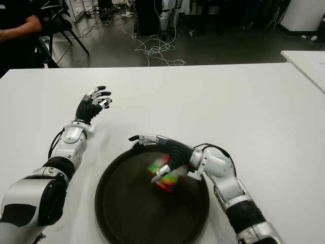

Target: Pick up the Rubik's Cube and put it in the plate

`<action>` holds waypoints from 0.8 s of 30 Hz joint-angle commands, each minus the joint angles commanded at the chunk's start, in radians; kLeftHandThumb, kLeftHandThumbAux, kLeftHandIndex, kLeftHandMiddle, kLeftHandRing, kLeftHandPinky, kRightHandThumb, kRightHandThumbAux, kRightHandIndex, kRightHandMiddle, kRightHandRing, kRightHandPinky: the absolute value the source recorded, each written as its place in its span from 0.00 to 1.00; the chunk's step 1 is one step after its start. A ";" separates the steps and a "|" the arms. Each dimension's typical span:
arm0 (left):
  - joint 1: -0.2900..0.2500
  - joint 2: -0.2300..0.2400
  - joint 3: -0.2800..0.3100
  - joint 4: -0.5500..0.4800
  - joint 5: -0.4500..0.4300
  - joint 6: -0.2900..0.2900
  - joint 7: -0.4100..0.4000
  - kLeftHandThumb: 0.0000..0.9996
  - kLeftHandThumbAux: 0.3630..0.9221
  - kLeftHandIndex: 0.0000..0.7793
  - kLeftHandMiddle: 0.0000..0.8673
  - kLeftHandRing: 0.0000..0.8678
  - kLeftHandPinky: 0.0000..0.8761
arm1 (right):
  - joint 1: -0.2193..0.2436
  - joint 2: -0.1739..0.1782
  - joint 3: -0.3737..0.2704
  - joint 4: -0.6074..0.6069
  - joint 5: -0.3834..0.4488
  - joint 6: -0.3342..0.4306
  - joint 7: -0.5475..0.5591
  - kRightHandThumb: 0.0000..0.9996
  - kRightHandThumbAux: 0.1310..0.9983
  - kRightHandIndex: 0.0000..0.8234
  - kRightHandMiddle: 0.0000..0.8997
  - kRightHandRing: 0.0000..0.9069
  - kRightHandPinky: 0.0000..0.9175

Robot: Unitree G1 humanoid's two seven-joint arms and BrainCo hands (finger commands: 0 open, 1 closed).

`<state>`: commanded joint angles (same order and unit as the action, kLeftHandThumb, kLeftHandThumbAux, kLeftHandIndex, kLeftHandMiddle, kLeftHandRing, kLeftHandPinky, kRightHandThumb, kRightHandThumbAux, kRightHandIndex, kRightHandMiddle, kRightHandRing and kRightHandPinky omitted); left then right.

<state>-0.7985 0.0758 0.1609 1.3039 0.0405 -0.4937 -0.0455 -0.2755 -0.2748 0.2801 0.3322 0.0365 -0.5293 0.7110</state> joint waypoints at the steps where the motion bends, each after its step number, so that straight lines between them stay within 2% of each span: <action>1: 0.000 0.000 0.001 0.000 0.000 0.000 -0.001 0.31 0.72 0.26 0.33 0.36 0.37 | 0.001 0.001 0.000 0.000 -0.004 0.000 -0.004 0.00 0.52 0.00 0.00 0.00 0.00; 13: -0.001 0.001 0.000 -0.001 0.000 0.003 -0.004 0.33 0.74 0.25 0.34 0.36 0.37 | -0.007 0.007 -0.009 0.012 -0.009 -0.017 -0.012 0.00 0.51 0.00 0.00 0.00 0.00; 24: -0.001 0.000 0.005 -0.001 -0.006 0.005 -0.011 0.34 0.74 0.25 0.33 0.36 0.37 | -0.012 -0.003 -0.013 0.006 -0.053 -0.015 -0.038 0.00 0.48 0.00 0.00 0.00 0.00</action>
<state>-0.7995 0.0756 0.1659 1.3030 0.0344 -0.4891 -0.0569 -0.2872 -0.2773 0.2666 0.3377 -0.0166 -0.5439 0.6733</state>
